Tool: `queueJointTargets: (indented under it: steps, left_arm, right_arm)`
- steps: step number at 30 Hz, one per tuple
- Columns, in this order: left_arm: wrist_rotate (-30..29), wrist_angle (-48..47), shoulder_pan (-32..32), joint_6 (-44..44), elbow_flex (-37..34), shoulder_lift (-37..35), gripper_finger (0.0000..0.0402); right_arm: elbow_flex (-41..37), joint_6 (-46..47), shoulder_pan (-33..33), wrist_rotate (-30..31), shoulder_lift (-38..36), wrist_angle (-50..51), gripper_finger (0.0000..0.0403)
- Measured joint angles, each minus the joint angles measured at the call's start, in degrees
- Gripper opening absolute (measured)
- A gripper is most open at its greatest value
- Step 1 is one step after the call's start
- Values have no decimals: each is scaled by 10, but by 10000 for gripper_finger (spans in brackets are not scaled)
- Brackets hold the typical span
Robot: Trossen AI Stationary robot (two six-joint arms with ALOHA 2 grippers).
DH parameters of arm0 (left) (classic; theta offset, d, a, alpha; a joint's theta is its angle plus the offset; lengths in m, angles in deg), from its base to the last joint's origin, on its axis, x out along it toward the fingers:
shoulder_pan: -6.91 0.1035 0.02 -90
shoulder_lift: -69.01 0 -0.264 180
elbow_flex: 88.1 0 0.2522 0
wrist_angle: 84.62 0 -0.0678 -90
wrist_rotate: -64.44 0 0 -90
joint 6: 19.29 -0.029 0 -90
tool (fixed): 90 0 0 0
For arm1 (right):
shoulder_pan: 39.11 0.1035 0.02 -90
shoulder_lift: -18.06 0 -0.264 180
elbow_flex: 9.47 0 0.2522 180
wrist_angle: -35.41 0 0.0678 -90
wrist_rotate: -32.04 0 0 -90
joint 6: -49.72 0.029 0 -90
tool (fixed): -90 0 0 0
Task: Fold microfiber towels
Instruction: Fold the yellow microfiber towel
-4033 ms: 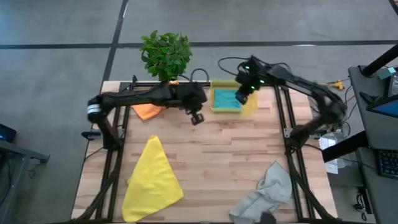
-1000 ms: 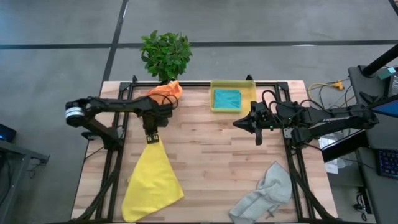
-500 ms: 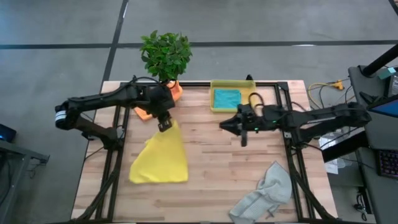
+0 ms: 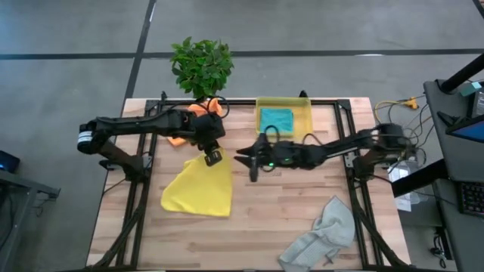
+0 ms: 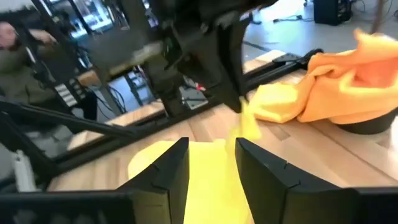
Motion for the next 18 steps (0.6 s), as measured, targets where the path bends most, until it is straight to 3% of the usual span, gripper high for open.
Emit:
queueJointTargets:
  steps: [7, 18]
  left_arm:
    - [-1, 10, 0, 0, 1, -3, 0]
    - [-2, 11, 0, -1, 1, -10, 0]
  right_arm:
    - [64, -33, -8, -1, 79, 2, 113]
    - [56, 9, -27, -6, 82, 0, 110]
